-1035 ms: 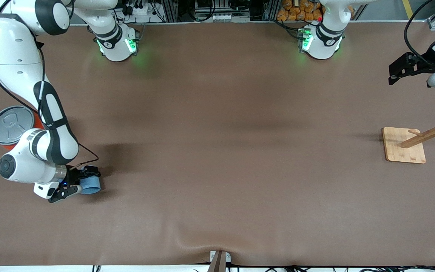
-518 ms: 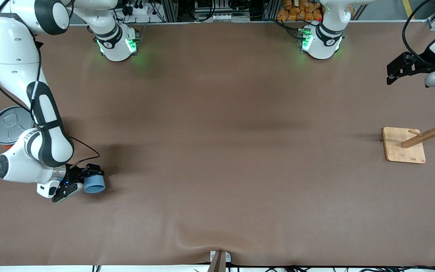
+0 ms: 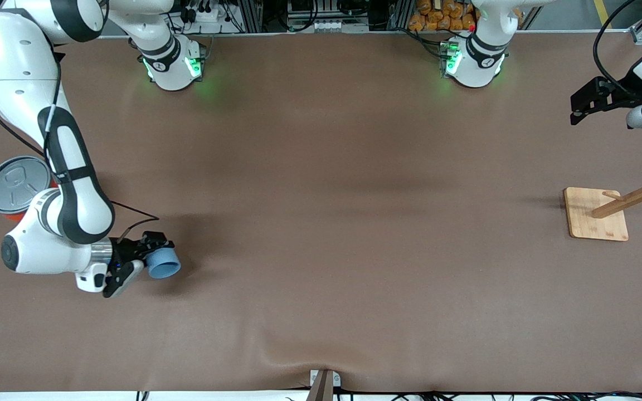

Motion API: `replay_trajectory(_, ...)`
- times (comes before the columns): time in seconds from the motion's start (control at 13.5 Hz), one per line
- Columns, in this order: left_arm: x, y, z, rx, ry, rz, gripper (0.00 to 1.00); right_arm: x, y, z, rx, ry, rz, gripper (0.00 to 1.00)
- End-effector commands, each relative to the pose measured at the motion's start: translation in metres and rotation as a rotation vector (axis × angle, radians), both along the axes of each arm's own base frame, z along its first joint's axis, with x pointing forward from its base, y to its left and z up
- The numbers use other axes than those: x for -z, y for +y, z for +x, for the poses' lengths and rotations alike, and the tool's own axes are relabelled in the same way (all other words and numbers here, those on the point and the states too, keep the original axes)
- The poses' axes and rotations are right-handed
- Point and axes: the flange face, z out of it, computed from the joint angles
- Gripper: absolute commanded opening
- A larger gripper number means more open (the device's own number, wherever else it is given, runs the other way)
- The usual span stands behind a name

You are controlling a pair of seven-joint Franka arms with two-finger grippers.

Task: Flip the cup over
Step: 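Lift the blue cup and carry it toward the table center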

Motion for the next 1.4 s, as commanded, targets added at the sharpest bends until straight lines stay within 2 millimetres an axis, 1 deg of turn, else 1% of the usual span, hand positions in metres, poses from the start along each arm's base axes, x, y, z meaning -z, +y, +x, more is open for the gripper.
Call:
replay_trajectory(0.0,-0.002,-0.001,0.001,0.019,-0.01,0.018,1.0,-0.009,0.035,-0.008,-0.1,0.02,0.097,0.64)
replay_trajectory(0.07,-0.002,-0.001,0.001,0.019,-0.01,0.018,1.0,-0.014,0.068,-0.011,-0.139,0.017,0.133,0.6)
replay_trajectory(0.15,-0.003,-0.002,0.001,0.021,-0.013,0.018,1.0,-0.024,0.115,-0.012,-0.19,-0.007,0.166,0.48)
replay_trajectory(0.22,-0.003,-0.002,0.002,0.021,-0.015,0.018,1.0,-0.025,0.167,-0.013,-0.216,-0.063,0.156,0.44)
replay_trajectory(0.3,-0.002,-0.002,0.002,0.021,-0.015,0.016,1.0,-0.027,0.204,-0.015,-0.224,-0.139,0.136,0.41)
replay_trajectory(0.37,-0.002,-0.004,0.002,0.024,-0.015,0.016,1.0,-0.029,0.232,-0.019,-0.243,-0.192,0.124,0.38)
replay_trajectory(0.44,-0.002,-0.004,0.002,0.024,-0.015,0.016,1.0,-0.025,0.256,-0.028,-0.272,-0.209,0.118,0.38)
replay_trajectory(0.52,-0.002,-0.005,0.001,0.025,-0.015,0.018,1.0,-0.025,0.271,-0.033,-0.292,-0.218,0.116,0.38)
replay_trajectory(0.67,-0.003,-0.006,0.001,0.029,-0.016,0.018,1.0,-0.025,0.288,-0.039,-0.349,-0.253,0.082,0.41)
replay_trajectory(0.81,-0.004,-0.008,0.0,0.033,-0.016,0.018,1.0,-0.019,0.299,-0.04,-0.41,-0.319,0.02,0.42)
replay_trajectory(0.96,-0.005,-0.007,-0.001,0.031,-0.016,0.019,1.0,-0.014,0.325,-0.053,-0.484,-0.349,-0.017,0.42)
replay_trajectory(1.11,-0.005,-0.007,-0.001,0.031,-0.016,0.019,1.0,-0.014,0.344,-0.061,-0.538,-0.395,-0.062,0.45)
replay_trajectory(1.18,-0.005,-0.008,-0.001,0.033,-0.016,0.019,1.0,-0.012,0.354,-0.066,-0.564,-0.415,-0.076,0.48)
replay_trajectory(1.33,-0.003,-0.009,0.0,0.034,-0.013,0.019,1.0,-0.005,0.376,-0.077,-0.637,-0.472,-0.12,0.49)
